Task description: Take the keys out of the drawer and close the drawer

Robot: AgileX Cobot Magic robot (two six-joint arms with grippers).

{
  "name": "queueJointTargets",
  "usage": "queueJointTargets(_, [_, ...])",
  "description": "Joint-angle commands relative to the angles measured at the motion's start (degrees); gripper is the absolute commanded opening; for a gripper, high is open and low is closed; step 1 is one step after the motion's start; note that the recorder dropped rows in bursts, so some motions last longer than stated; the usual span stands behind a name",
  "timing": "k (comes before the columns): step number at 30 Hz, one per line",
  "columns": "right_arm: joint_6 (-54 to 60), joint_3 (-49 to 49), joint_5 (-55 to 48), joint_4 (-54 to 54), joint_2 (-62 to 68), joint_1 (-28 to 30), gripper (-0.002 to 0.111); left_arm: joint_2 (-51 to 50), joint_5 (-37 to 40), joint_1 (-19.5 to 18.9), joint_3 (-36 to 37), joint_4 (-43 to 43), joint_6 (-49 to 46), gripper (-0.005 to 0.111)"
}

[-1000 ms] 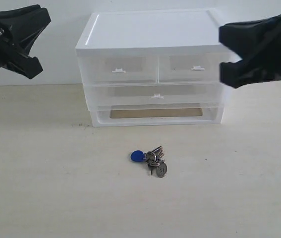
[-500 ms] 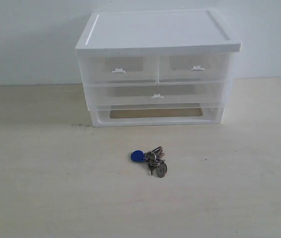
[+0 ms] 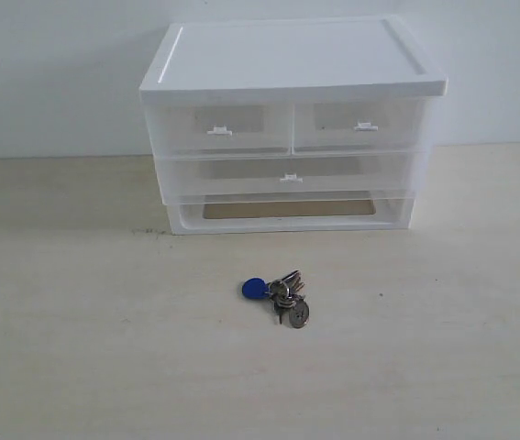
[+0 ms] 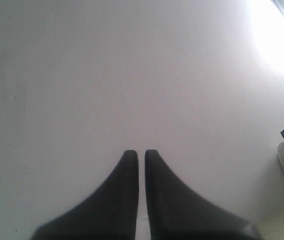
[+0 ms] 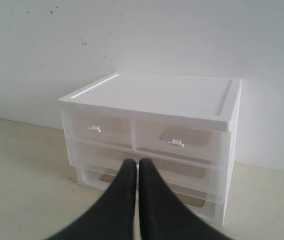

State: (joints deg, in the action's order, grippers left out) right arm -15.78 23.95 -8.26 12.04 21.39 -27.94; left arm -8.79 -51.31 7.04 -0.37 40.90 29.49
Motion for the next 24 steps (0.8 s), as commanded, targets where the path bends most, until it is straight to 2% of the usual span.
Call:
queueJointTargets(1, [-0.24,0.04,-0.18,0.05,-0.12,0.02,0.000,1.04,1.95,-0.12,0.37,0.66,1.81,0.004])
queueJointTargets(24, [-0.32,0.04,-0.16,0.05,-0.12,0.02,0.000,1.04,2.08,-0.12,0.37,0.66,0.89,0.004])
